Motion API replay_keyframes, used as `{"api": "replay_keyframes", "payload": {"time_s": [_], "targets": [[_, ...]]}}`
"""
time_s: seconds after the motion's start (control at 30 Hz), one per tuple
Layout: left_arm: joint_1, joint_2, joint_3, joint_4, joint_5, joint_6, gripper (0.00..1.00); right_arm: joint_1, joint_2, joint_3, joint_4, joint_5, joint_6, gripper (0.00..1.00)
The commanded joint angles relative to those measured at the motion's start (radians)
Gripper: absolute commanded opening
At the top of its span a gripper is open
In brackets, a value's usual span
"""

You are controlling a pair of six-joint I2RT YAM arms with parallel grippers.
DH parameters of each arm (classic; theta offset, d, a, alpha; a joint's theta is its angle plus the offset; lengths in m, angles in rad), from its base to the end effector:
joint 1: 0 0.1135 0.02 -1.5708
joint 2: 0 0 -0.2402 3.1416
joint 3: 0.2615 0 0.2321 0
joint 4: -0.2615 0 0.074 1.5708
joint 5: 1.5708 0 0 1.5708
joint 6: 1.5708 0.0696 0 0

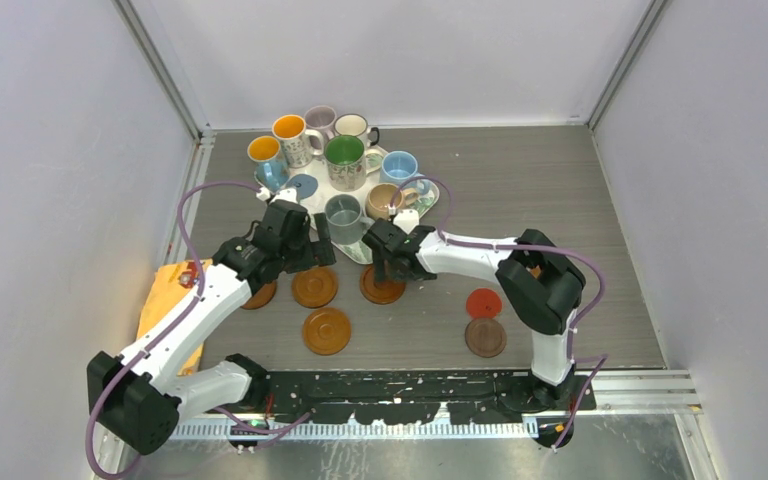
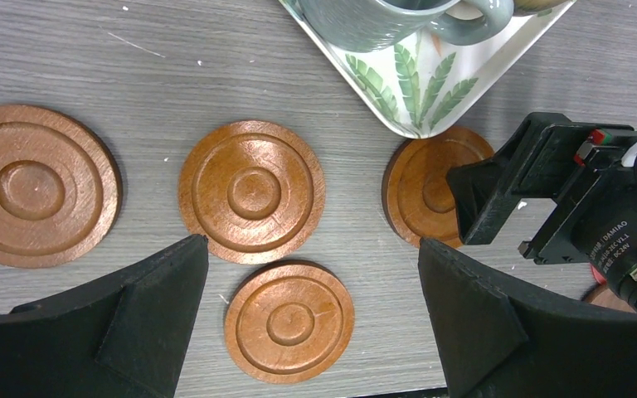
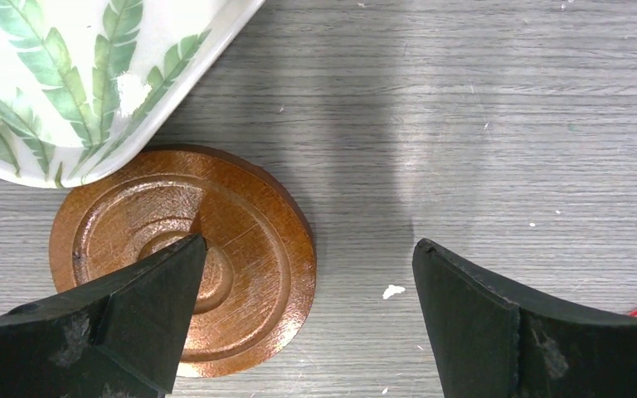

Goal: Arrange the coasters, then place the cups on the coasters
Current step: Move the coaster to the center of the board.

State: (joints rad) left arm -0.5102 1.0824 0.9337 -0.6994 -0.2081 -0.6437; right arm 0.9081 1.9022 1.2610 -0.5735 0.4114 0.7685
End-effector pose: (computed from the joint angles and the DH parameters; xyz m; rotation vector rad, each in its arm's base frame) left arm 0.2094 -0.1007 0.2452 -0.2559 2.4008 -0.2862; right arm 0.2445 0.2681 0.1255 -0.0840 2.6029 -0.0149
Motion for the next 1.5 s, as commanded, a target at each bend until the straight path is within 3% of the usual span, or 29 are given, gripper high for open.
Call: {"api": "replay_keyframes", "payload": {"time_s": [0.0,0.27,0.9,1.17,1.47], "targets": [[0.004,0.001,0.029,0.016,0.008,0.016,1.0,0.021,-0.026,-0.037,-0.058,0.012,0.011,1.0],[0.004,0.01,0.027,0.022,0.013,0.017,1.0,0.031,-0.081,-0.099,-0.058,0.021,0.025,1.0],[0.004,0.029,0.018,0.05,0.083,0.021,1.0,-0.011,-0.217,-0.001,-0.11,0.045,-0.016,1.0],[-0.006,0.077,0.005,0.102,0.162,0.019,1.0,-0.197,-0.369,-0.153,-0.108,0.022,-0.006,1.0],[-0.014,0.115,0.011,0.132,0.202,0.039,1.0,-0.545,-0.534,-0.307,-0.059,-0.029,-0.026,1.0]]}}
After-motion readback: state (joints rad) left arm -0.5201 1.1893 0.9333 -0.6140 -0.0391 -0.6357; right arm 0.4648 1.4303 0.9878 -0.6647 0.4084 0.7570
